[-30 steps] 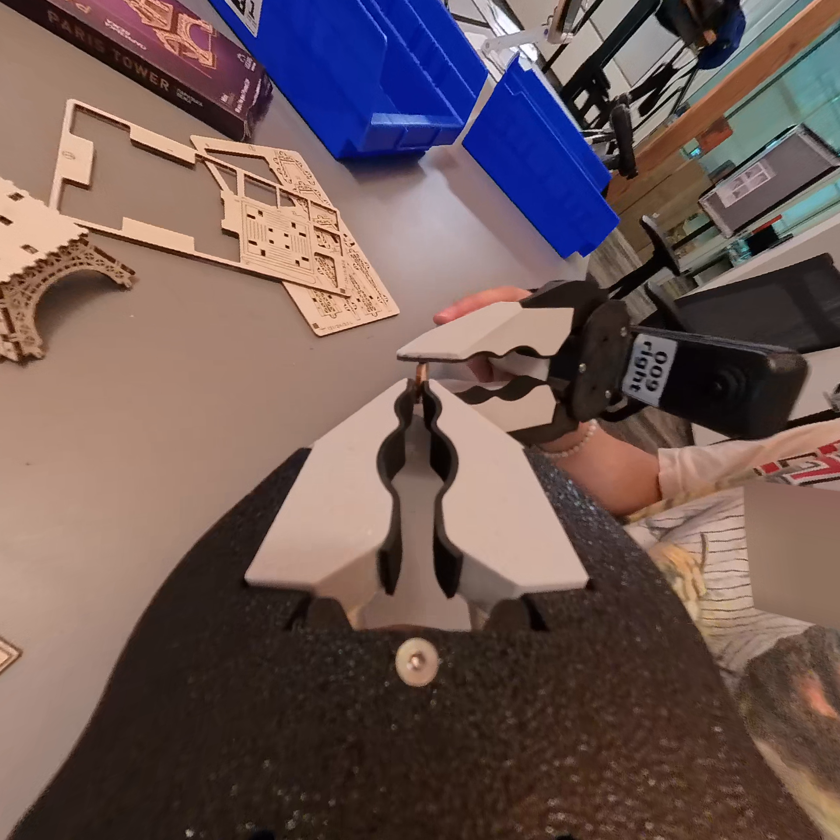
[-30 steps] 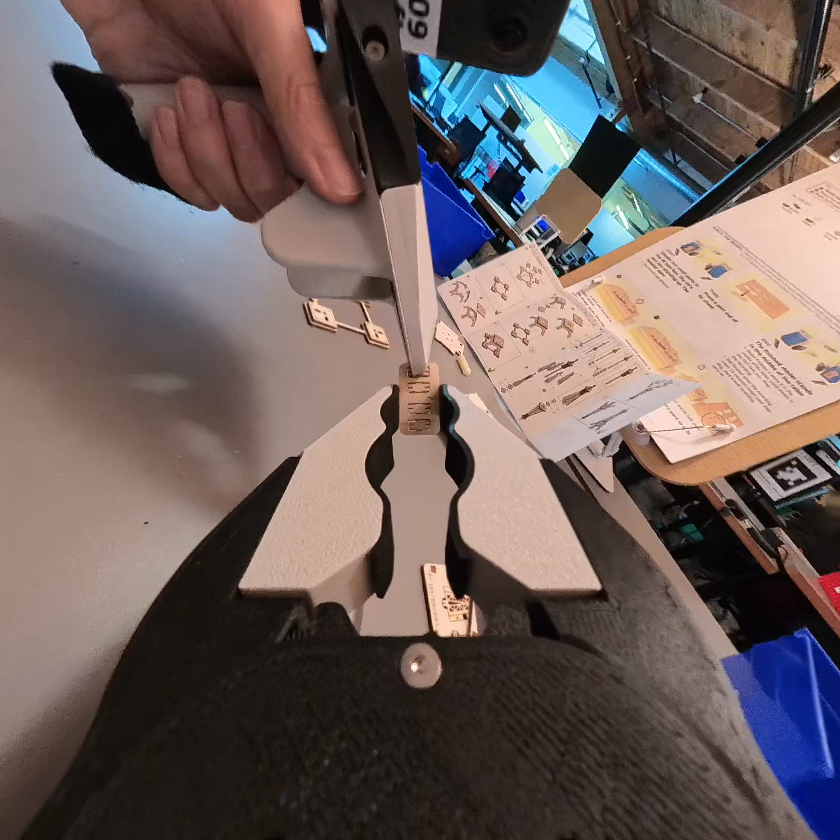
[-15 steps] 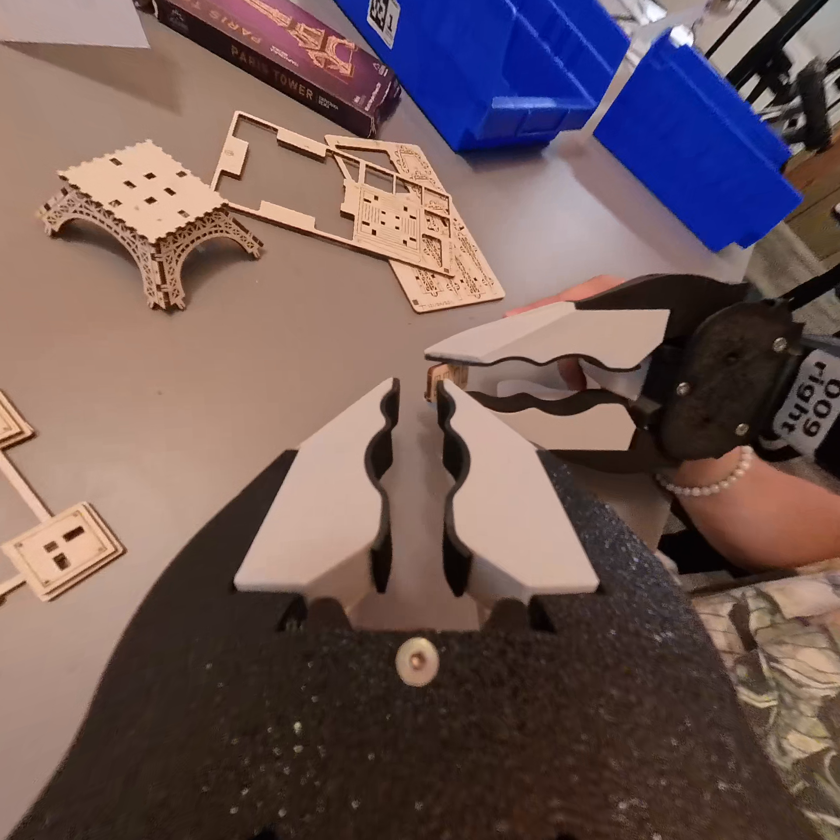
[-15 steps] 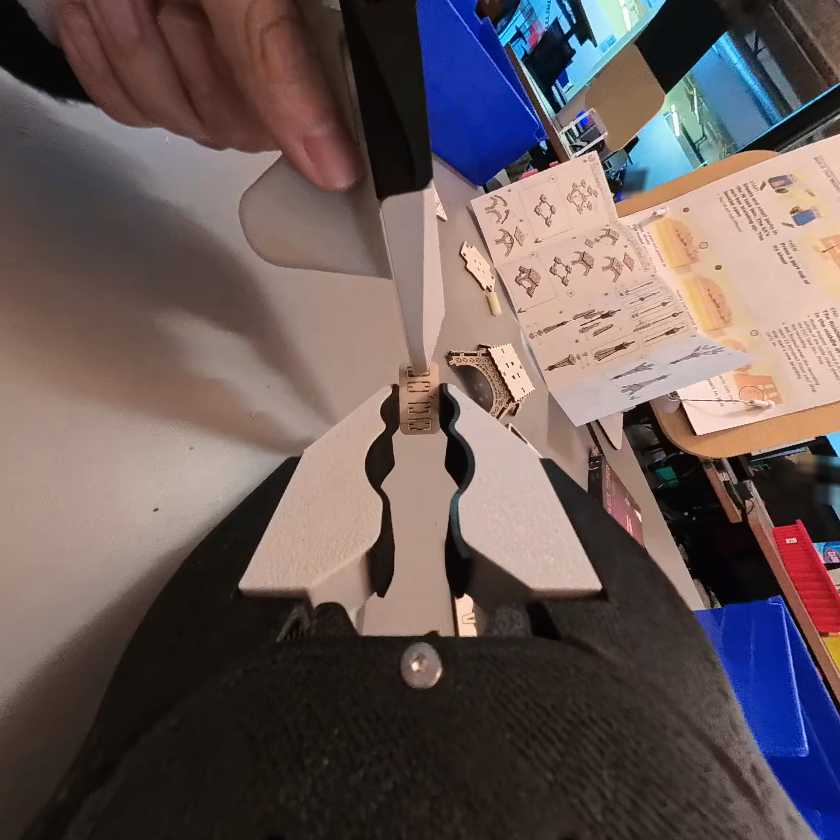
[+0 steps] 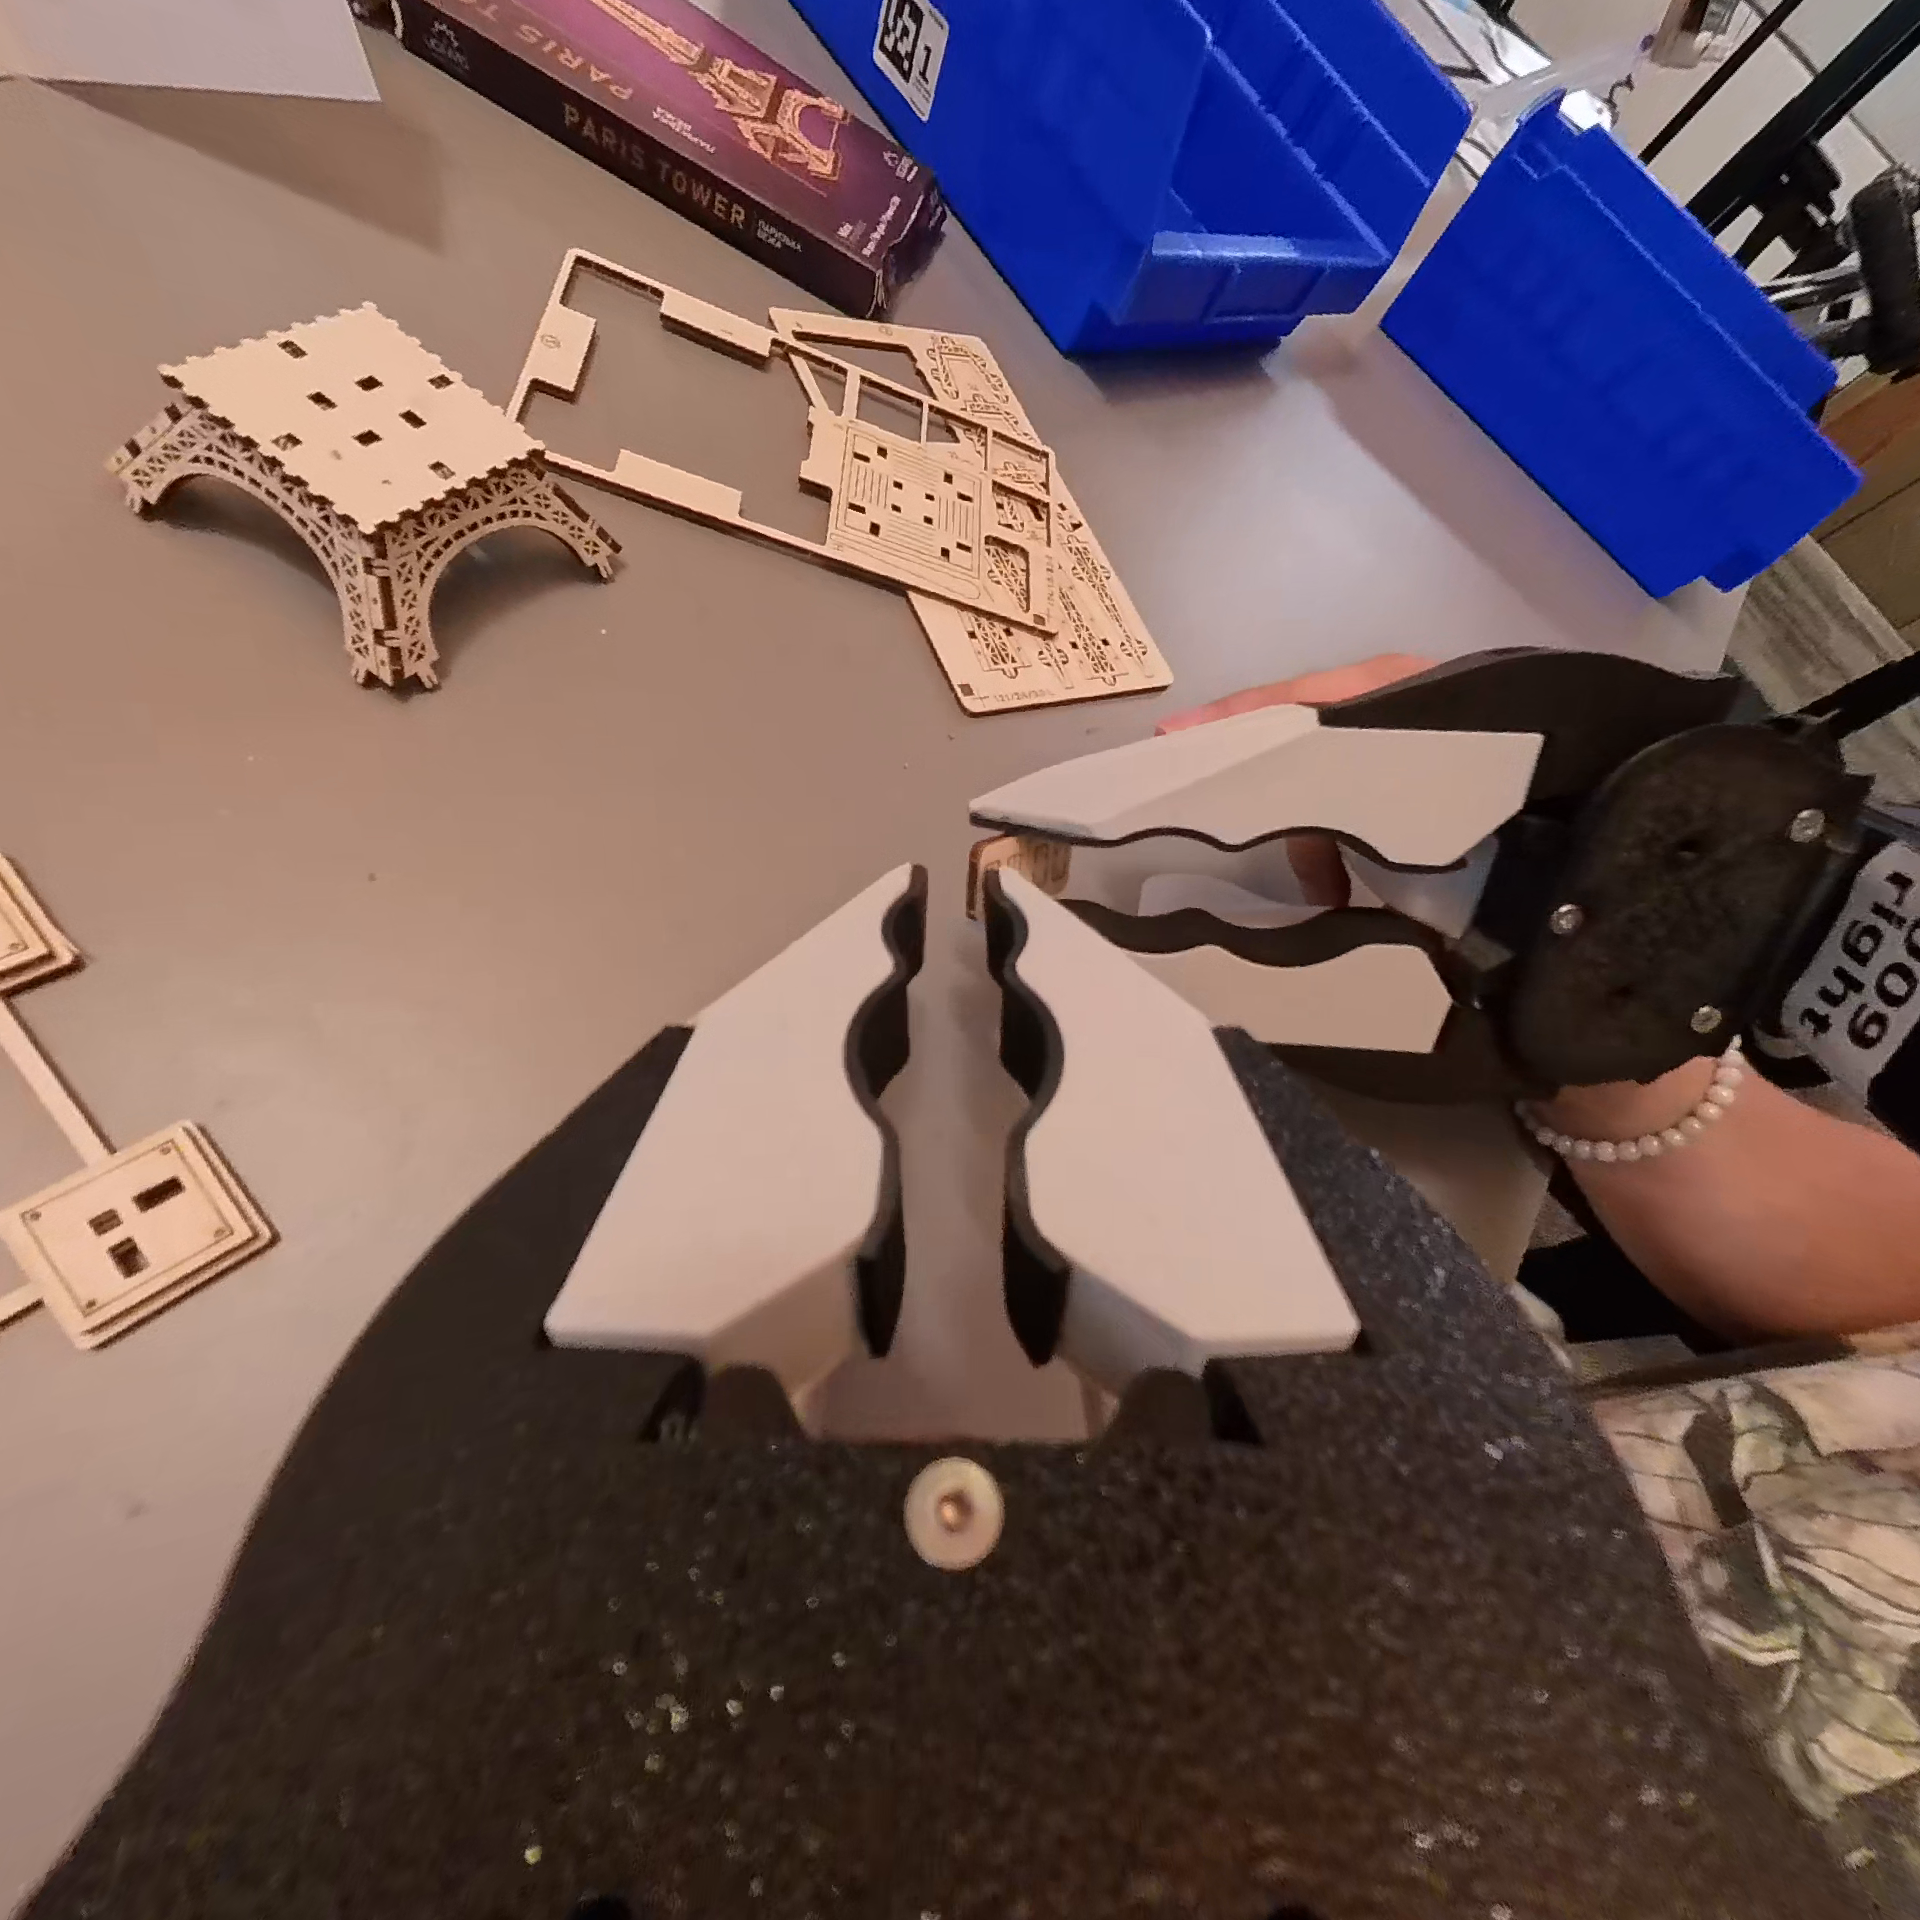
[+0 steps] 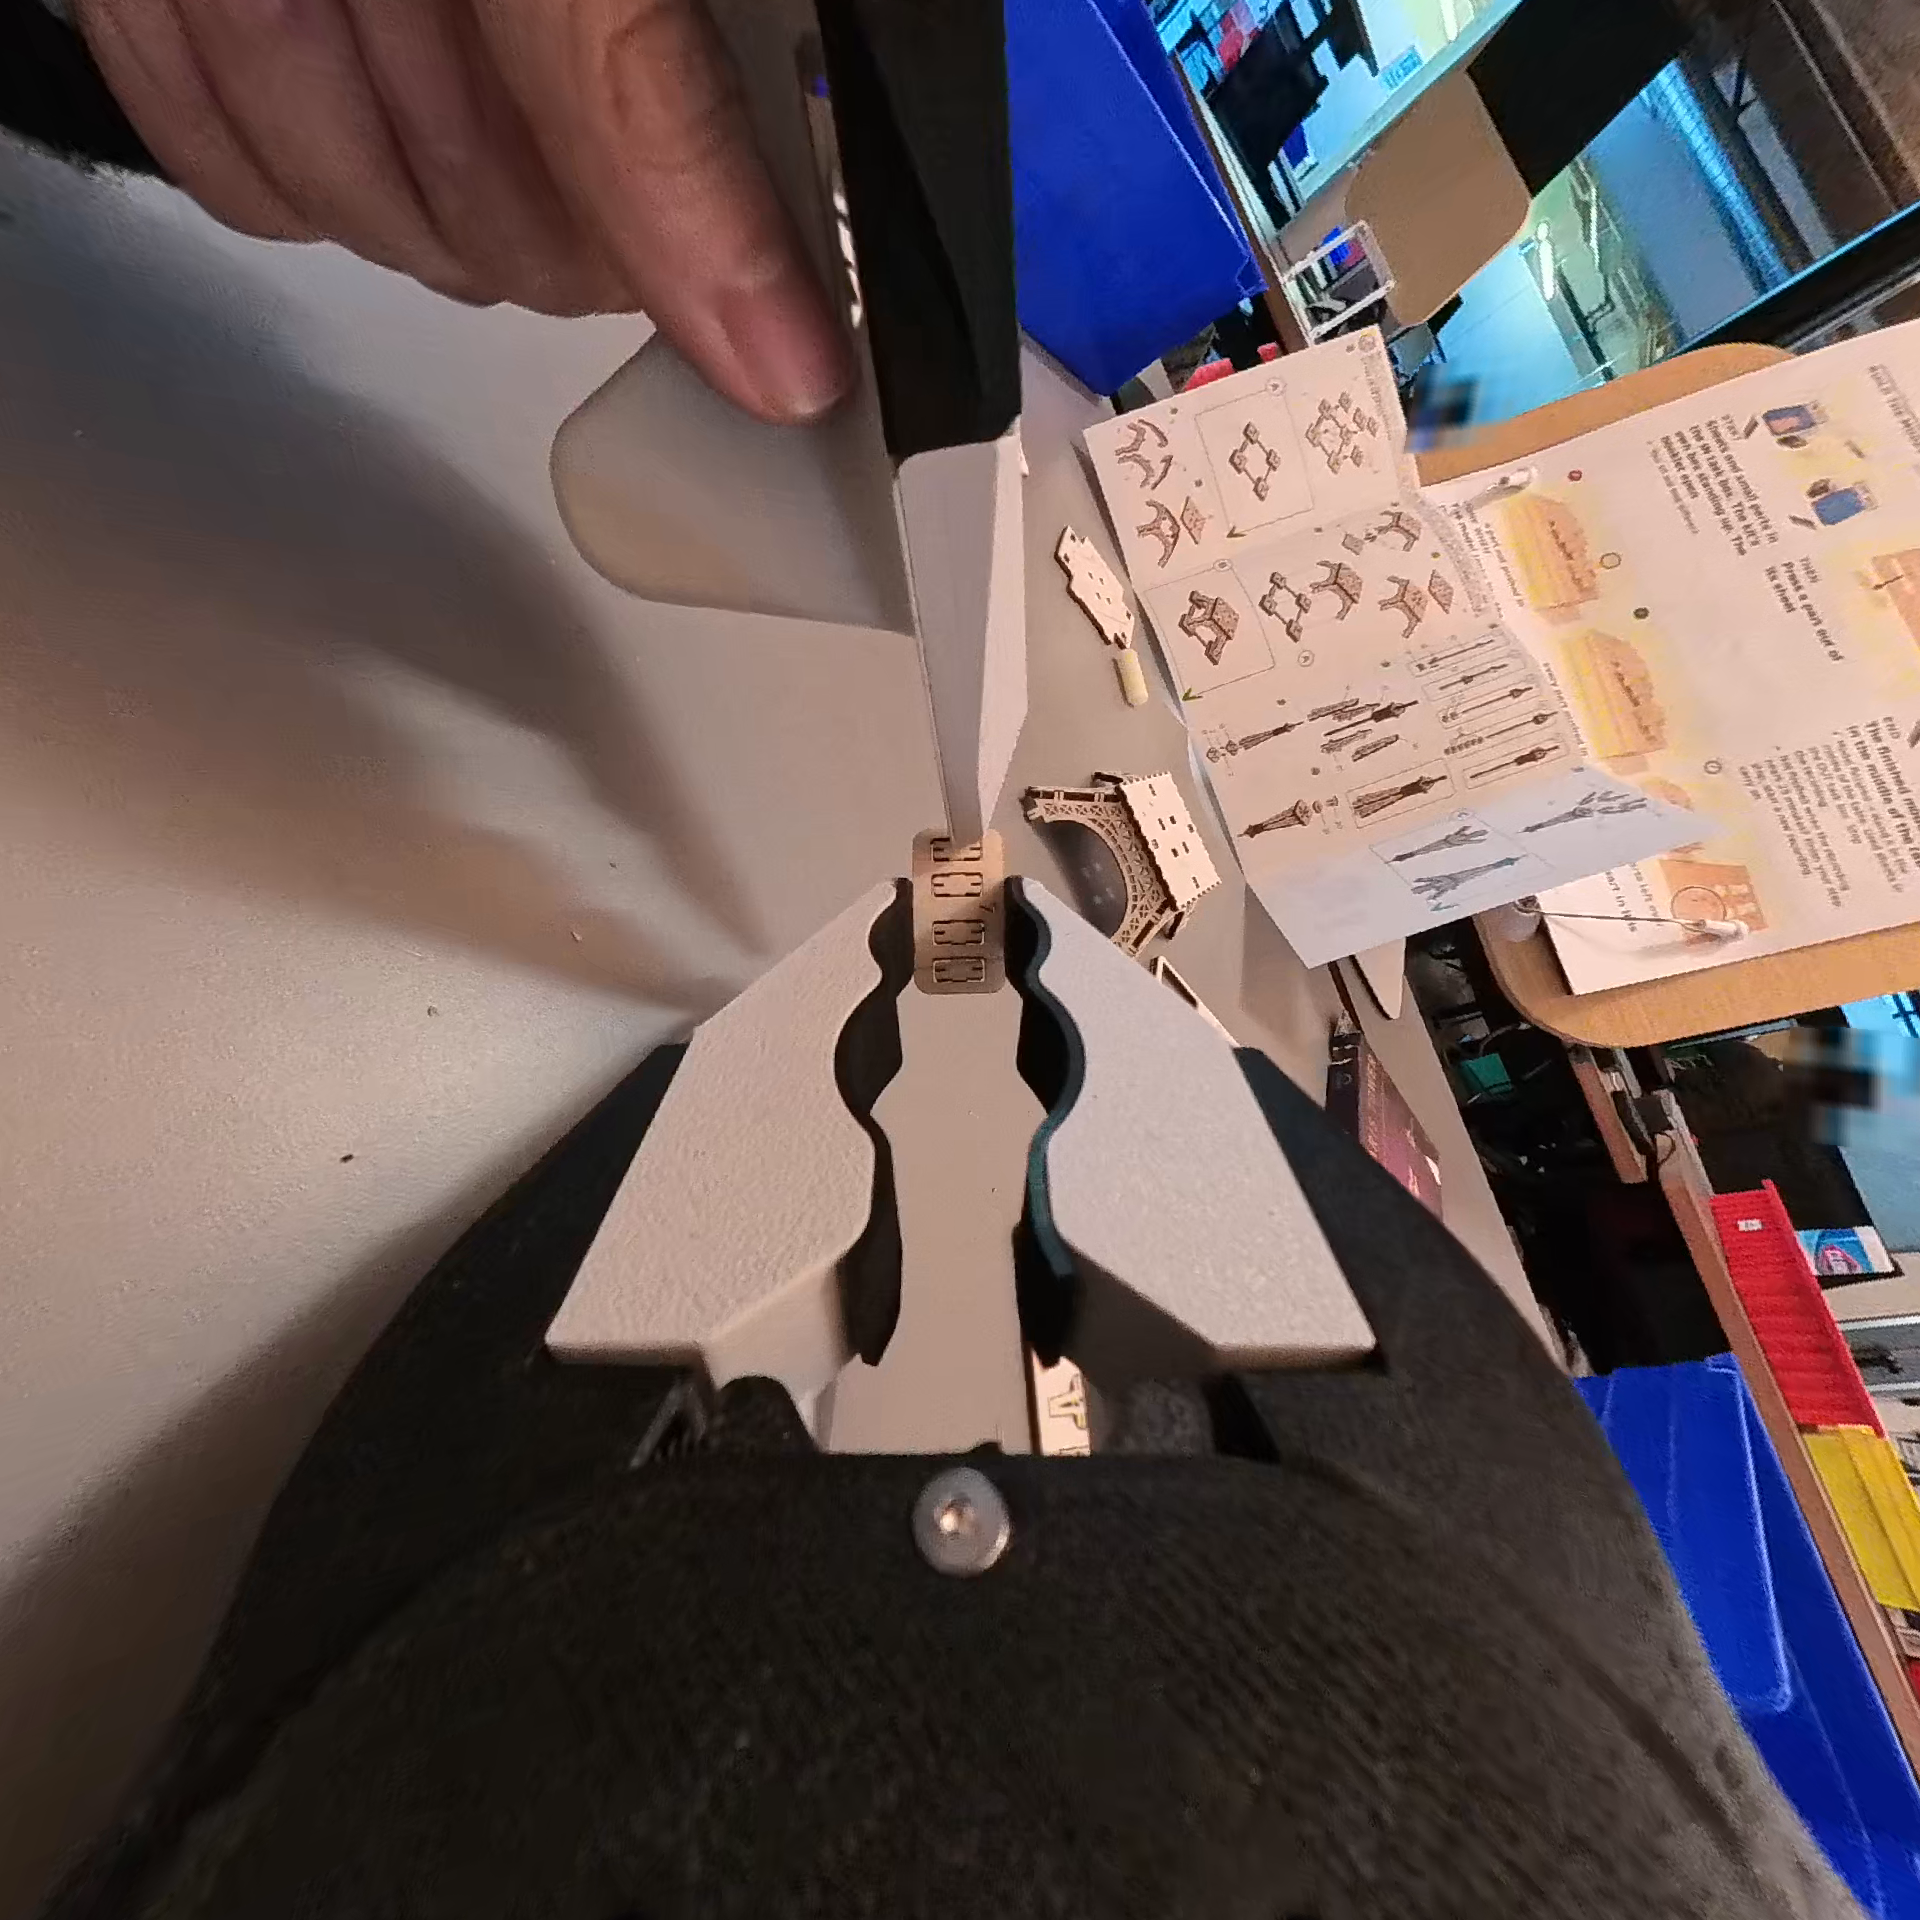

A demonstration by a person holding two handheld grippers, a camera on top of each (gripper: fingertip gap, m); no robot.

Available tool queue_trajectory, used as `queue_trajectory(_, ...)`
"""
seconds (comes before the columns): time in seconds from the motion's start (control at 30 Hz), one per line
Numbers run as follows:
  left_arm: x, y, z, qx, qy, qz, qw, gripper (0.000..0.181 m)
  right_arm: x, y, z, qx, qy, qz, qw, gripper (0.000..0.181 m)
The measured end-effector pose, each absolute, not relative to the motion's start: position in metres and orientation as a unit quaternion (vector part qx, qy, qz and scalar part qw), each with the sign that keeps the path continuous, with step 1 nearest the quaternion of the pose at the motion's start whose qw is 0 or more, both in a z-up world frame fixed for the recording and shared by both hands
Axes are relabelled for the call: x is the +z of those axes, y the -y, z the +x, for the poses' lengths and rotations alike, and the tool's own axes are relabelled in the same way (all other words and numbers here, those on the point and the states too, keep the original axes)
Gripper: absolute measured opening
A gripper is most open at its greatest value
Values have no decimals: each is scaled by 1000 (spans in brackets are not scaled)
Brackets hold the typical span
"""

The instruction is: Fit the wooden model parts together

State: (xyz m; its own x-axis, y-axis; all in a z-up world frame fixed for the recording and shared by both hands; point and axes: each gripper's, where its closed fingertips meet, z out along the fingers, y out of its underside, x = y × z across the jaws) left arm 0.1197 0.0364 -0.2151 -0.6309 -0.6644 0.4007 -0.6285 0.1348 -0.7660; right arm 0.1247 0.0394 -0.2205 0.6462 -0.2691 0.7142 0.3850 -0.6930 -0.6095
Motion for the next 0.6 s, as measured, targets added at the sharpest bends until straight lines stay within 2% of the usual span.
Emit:
queue_trajectory(0.43,-223,-34,121,-483,-761,-430,42,7,-226,-38,124,-417,40,-828,373,15)
queue_trajectory(0.6,-243,-33,117,-441,-780,-441,45,2,-244,-38,120,-389,51,-854,341,15)
